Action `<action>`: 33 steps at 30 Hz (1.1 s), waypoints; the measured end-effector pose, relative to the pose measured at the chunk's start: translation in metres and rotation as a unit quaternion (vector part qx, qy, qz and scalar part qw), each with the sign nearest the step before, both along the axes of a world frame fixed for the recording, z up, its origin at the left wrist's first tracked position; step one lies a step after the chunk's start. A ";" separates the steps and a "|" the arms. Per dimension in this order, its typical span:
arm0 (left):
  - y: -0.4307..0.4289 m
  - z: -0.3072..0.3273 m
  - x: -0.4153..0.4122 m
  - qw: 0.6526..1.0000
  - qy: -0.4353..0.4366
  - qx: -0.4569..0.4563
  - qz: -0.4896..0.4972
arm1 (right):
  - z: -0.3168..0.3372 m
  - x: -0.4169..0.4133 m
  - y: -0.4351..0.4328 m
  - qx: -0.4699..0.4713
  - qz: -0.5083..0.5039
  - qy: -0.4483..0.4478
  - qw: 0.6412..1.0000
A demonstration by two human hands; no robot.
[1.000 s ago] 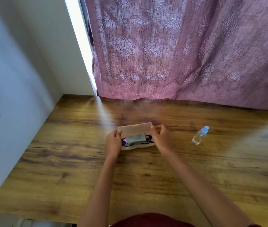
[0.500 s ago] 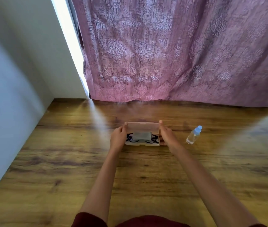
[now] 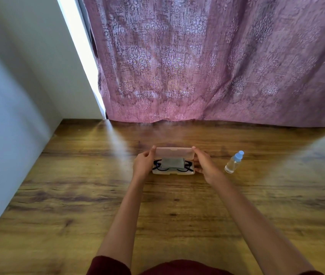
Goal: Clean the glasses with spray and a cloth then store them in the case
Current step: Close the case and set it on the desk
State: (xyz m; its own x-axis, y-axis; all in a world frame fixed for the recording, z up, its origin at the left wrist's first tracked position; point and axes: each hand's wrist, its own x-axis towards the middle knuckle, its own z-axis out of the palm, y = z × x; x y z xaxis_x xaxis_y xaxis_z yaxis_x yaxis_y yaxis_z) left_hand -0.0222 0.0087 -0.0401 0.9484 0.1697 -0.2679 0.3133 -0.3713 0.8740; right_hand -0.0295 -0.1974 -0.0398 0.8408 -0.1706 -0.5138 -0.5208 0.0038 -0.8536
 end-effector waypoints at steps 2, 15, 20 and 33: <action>0.002 -0.002 -0.001 1.000 -0.003 -0.026 -0.003 | -0.004 -0.001 -0.001 0.008 0.001 -0.014 1.000; 0.011 -0.009 -0.026 0.990 -0.057 -0.101 -0.074 | -0.019 -0.021 -0.002 -0.023 0.066 -0.162 0.984; 0.012 -0.011 -0.031 0.989 -0.078 -0.094 -0.088 | -0.022 -0.021 -0.002 -0.036 0.069 -0.172 0.982; 0.015 -0.019 -0.030 0.984 -0.048 -0.158 -0.070 | -0.018 -0.021 0.000 -0.107 0.056 -0.125 0.985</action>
